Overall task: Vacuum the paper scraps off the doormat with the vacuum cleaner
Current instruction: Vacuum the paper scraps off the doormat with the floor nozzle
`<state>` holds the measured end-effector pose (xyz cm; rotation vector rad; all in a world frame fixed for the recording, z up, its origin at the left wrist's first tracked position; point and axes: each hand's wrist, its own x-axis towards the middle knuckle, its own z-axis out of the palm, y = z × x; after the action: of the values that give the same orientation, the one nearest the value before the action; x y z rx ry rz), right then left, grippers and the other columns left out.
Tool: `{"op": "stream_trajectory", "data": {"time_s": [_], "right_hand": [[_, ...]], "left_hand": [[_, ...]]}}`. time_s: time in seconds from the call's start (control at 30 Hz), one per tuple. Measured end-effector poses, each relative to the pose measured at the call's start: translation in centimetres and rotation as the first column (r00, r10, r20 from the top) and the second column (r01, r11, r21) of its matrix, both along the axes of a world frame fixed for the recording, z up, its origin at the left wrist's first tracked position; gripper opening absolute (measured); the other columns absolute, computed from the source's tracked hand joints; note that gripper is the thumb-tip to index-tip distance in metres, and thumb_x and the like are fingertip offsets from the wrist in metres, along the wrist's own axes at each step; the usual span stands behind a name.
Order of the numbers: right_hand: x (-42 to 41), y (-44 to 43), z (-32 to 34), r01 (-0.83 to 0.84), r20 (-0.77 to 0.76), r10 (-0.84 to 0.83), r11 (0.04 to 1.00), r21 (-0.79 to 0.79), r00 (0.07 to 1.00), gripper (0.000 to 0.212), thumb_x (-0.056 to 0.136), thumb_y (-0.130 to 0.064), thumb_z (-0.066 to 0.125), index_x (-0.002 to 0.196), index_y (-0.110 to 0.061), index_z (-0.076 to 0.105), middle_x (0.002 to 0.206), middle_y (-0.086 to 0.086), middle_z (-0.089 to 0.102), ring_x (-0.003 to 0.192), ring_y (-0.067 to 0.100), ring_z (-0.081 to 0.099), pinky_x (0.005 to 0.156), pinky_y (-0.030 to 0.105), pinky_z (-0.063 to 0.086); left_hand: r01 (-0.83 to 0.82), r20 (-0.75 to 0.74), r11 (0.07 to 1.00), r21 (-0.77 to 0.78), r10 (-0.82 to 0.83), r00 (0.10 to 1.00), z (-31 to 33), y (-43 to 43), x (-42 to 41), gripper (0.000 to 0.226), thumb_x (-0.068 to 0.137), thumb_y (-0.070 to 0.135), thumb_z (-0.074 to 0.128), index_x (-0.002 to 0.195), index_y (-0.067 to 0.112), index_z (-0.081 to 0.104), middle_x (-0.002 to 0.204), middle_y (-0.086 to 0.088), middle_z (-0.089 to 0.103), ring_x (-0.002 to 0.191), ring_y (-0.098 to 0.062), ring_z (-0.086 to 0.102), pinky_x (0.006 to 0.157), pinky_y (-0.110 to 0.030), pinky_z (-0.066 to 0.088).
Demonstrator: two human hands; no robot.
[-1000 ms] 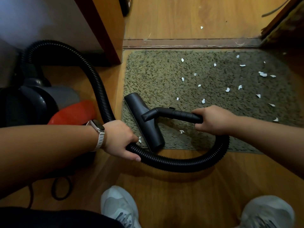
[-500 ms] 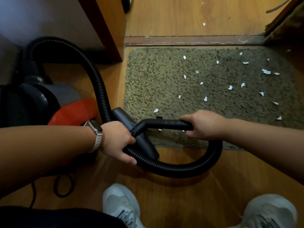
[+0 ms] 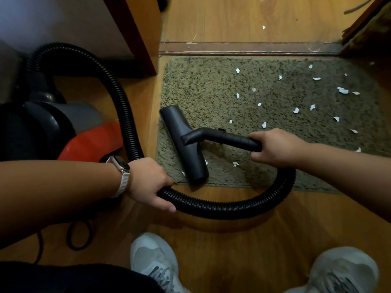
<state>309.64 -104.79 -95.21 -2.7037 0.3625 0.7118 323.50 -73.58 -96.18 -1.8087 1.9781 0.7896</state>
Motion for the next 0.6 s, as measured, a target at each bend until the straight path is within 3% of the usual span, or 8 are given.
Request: {"op": "stream_trajectory", "data": {"time_s": [0.13, 0.27, 0.47, 0.6], "right_hand": [[-0.1, 1.3, 0.0, -0.149, -0.024, 0.15, 0.989, 0.015, 0.988, 0.02, 0.085, -0.037, 0.062, 0.104, -0.031, 0.059, 0.069, -0.01, 0.054, 0.059, 0.007, 0.05, 0.049, 0.026, 0.034], [-0.5, 2.8, -1.0, -0.241, -0.048, 0.244, 0.969, 0.049, 0.969, 0.026, 0.086, -0.038, 0.06, 0.111, -0.033, 0.058, 0.069, -0.009, 0.054, 0.061, 0.011, 0.053, 0.051, 0.027, 0.039], [0.2, 1.1, -0.2, -0.175, -0.06, 0.175, 0.985, 0.009, 0.983, 0.019, 0.085, -0.037, 0.062, 0.103, -0.032, 0.058, 0.07, -0.009, 0.056, 0.061, 0.008, 0.052, 0.048, 0.025, 0.034], [0.6, -0.8, 0.4, -0.064, -0.027, 0.063, 0.997, -0.034, 0.998, 0.017, 0.084, -0.036, 0.063, 0.099, -0.029, 0.06, 0.069, -0.007, 0.058, 0.059, 0.008, 0.053, 0.047, 0.025, 0.033]], "left_hand": [[0.01, 0.0, 1.0, -0.01, -0.01, 1.0, 0.3, -0.5, 0.0, 0.089, 0.07, 0.095, 0.017, 0.099, 0.022, 0.059, 0.086, 0.002, 0.066, 0.077, -0.022, 0.064, 0.069, -0.034, 0.051], [0.036, -0.009, 0.999, -0.017, -0.036, 0.999, -0.1, -0.1, 0.3, 0.089, 0.071, 0.095, 0.017, 0.096, 0.022, 0.06, 0.086, 0.003, 0.066, 0.075, -0.021, 0.063, 0.072, -0.038, 0.053], [-0.015, 0.006, 0.999, -0.042, 0.015, 1.0, 0.3, -0.8, 0.1, 0.094, 0.066, 0.093, 0.01, 0.101, 0.022, 0.061, 0.087, 0.001, 0.066, 0.079, -0.023, 0.064, 0.067, -0.031, 0.049], [-0.033, 0.002, 0.996, -0.077, 0.033, 0.999, 0.1, -1.2, 0.3, 0.091, 0.067, 0.095, 0.01, 0.094, 0.024, 0.06, 0.081, 0.003, 0.064, 0.074, -0.023, 0.064, 0.068, -0.037, 0.054]]}}
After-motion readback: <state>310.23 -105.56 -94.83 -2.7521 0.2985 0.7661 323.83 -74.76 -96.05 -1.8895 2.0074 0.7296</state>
